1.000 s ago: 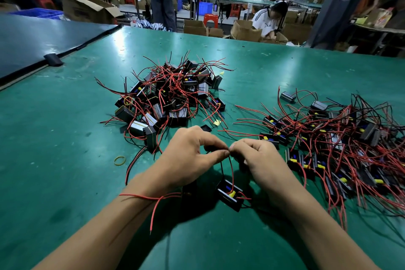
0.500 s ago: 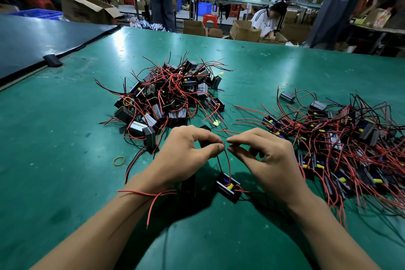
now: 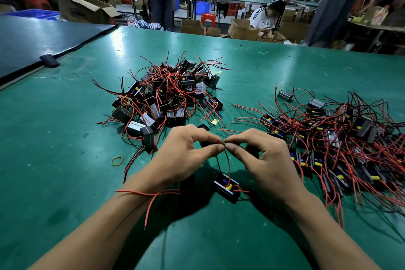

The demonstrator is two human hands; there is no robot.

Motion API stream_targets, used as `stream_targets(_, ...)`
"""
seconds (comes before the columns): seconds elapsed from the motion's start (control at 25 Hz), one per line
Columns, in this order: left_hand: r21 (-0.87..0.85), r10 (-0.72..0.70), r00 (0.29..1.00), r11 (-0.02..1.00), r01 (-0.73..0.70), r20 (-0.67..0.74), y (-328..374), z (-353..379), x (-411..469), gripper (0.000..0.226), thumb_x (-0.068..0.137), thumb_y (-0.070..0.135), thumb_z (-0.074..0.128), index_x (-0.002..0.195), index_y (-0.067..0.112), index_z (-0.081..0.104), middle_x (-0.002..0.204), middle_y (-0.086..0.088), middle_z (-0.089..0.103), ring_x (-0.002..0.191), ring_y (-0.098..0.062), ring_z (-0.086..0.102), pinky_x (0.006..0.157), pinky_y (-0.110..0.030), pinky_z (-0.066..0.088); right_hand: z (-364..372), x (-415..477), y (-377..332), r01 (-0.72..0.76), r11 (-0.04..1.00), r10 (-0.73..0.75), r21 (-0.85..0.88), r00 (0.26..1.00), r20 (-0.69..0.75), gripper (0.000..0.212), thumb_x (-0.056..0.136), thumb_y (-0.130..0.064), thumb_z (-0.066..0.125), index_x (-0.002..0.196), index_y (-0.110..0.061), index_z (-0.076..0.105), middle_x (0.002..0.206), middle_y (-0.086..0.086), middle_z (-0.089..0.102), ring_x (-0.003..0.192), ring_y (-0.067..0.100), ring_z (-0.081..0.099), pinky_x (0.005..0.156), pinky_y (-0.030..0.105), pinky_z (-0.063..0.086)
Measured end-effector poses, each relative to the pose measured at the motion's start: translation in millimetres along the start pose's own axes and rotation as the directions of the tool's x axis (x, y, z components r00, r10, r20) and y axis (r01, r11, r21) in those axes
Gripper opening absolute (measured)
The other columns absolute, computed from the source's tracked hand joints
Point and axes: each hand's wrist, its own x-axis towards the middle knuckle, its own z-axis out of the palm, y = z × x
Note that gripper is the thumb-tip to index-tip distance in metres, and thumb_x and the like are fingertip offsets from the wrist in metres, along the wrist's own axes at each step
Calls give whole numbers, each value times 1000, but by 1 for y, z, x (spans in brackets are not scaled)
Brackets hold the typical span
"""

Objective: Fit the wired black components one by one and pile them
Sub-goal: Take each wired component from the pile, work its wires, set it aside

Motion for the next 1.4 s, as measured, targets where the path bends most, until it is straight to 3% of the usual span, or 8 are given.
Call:
stream_targets(0.12, 40, 60, 997, 997, -59, -42, 0, 3, -1, 8, 79, 21, 80, 87, 21, 80, 75, 16, 68, 81, -9, 61, 75, -31, 50, 2, -2, -6, -159, 986, 158, 46, 987, 20, 10, 90, -22, 74, 83, -28, 71, 72, -20, 65, 63, 3, 54, 59, 15, 39)
stream_targets(0.28, 127, 141, 987, 983, -130, -77, -1, 6, -1, 6, 78, 20, 82, 83, 23, 80, 69, 18, 67, 77, -8, 60, 69, -23, 48, 5, -1, -9, -294, 951, 287, 99, 955, 74, 18, 92, -19, 68, 74, -18, 68, 60, -12, 56, 55, 2, 44, 54, 17, 34)
stream_targets(0.52, 127, 138, 989, 983, -129, -62, -1, 6, -1, 5, 79, 22, 81, 83, 23, 80, 71, 16, 68, 78, -10, 61, 75, -37, 50, -1, 2, -1, -494, 820, 446, 290, 868, 218, 18, 92, -22, 68, 78, -13, 74, 55, -13, 54, 50, -2, 42, 51, 11, 33)
stream_targets(0.6, 98, 106, 992, 990, -98, -70, -3, 4, -1, 5, 79, 20, 80, 84, 21, 80, 73, 19, 66, 80, -11, 61, 76, -38, 50, -3, 0, 1, -414, 876, 378, 247, 908, 183, 11, 92, -22, 70, 83, -20, 76, 62, -15, 62, 52, -1, 47, 53, 9, 36)
stream_targets(0.72, 97, 94, 994, 991, -89, -53, -6, 4, 0, 7, 80, 19, 79, 87, 19, 80, 75, 21, 65, 82, -11, 61, 77, -36, 49, -4, -1, 3, -123, 992, 124, -21, 992, 35, 12, 86, -15, 77, 95, -24, 77, 80, -16, 69, 62, 6, 55, 60, 14, 42)
stream_targets(0.88, 78, 103, 994, 992, -100, -37, -9, 5, 0, 7, 80, 19, 80, 87, 20, 79, 75, 16, 68, 81, -13, 60, 76, -37, 48, -2, -3, 5, 100, 985, -100, -142, 995, 9, 10, 87, -17, 76, 97, -18, 78, 90, -5, 70, 75, 19, 67, 60, 39, 52)
stream_targets(1.04, 69, 116, 993, 991, -115, -14, -11, 6, 2, 8, 81, 20, 79, 88, 20, 79, 77, 9, 72, 80, -16, 60, 74, -41, 49, -2, -2, 6, 159, 973, -161, -165, 987, 4, 13, 91, -27, 69, 93, -18, 77, 90, -5, 70, 74, 20, 67, 58, 43, 53)
stream_targets(1.4, 71, 105, 994, 992, -107, 40, -11, 5, 2, 8, 83, 21, 77, 90, 17, 79, 78, 6, 72, 82, -15, 58, 77, -37, 47, -6, -2, 7, 217, 946, -216, -239, 976, 32, 15, 92, -25, 68, 96, -14, 78, 93, -2, 72, 77, 23, 69, 59, 43, 54)
